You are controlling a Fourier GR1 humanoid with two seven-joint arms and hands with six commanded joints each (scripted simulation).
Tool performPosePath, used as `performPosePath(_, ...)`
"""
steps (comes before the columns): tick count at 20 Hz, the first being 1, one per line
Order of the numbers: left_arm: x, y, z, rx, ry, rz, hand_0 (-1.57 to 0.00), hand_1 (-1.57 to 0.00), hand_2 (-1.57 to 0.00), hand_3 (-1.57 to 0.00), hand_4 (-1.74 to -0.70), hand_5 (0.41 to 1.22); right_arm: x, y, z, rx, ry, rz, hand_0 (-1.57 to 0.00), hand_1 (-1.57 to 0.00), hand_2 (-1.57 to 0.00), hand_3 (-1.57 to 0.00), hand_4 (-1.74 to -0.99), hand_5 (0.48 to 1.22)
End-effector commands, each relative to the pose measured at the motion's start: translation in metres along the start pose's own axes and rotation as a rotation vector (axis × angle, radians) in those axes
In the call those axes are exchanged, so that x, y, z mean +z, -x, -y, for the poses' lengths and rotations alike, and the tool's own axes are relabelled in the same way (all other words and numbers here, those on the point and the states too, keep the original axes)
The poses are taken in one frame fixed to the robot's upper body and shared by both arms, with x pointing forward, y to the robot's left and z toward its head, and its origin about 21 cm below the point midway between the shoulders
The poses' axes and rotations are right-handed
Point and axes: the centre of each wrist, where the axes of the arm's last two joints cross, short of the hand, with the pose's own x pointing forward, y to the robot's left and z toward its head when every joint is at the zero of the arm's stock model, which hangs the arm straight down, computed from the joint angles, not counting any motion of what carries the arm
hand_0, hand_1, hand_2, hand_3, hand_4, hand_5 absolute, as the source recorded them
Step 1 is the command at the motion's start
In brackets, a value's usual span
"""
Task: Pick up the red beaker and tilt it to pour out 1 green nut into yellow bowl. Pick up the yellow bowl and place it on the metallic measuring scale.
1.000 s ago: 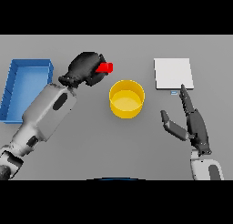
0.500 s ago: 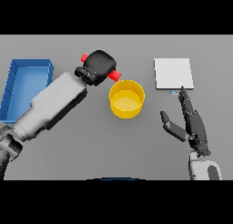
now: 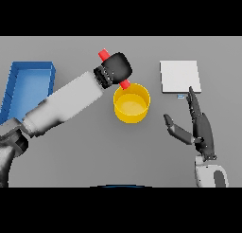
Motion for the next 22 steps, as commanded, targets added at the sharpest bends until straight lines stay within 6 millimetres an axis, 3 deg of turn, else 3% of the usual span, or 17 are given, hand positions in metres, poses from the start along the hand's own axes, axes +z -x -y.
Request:
performPosePath(1,0.001,0.003,-0.005,-0.047,0.000,0.008,-1.57,-1.57,-1.57,-1.54,-1.74,1.221,0.004,0.001,-0.003,0.019,-0.006,0.009,0.00,0.00,0.00,0.00,-1.173,0.572)
performPosePath(11,-0.009,-0.010,-0.011,-0.403,0.042,0.049,-1.57,-1.57,-1.57,-1.57,-1.73,1.221,0.006,-0.001,-0.002,0.015,-0.007,0.008,0.00,0.00,0.00,0.00,-1.136,0.579)
performPosePath(13,-0.012,-0.010,-0.019,-0.473,0.043,0.041,-1.57,-1.57,-1.57,-1.57,-1.73,1.221,0.005,-0.001,0.002,0.008,0.001,0.002,0.00,0.00,0.00,0.00,-1.133,0.579)
performPosePath(17,-0.009,-0.005,-0.056,-0.609,0.011,0.045,-1.57,-1.57,-1.57,-1.57,-1.73,1.221,0.004,0.003,0.001,0.013,0.008,0.001,0.00,0.00,0.00,0.00,-1.138,0.572)
performPosePath(20,0.004,0.033,-0.097,-0.674,-0.009,-0.038,-1.57,-1.57,-1.57,-1.57,-1.73,1.221,0.007,0.003,-0.004,0.015,-0.001,0.013,0.00,0.00,0.00,0.00,-1.135,0.563)
performPosePath(22,0.016,0.063,-0.120,-0.609,-0.035,-0.117,-1.57,-1.57,-1.57,-1.57,-1.72,1.221,0.005,0.001,-0.004,0.015,0.004,0.023,0.00,0.00,0.00,0.00,-1.130,0.554)
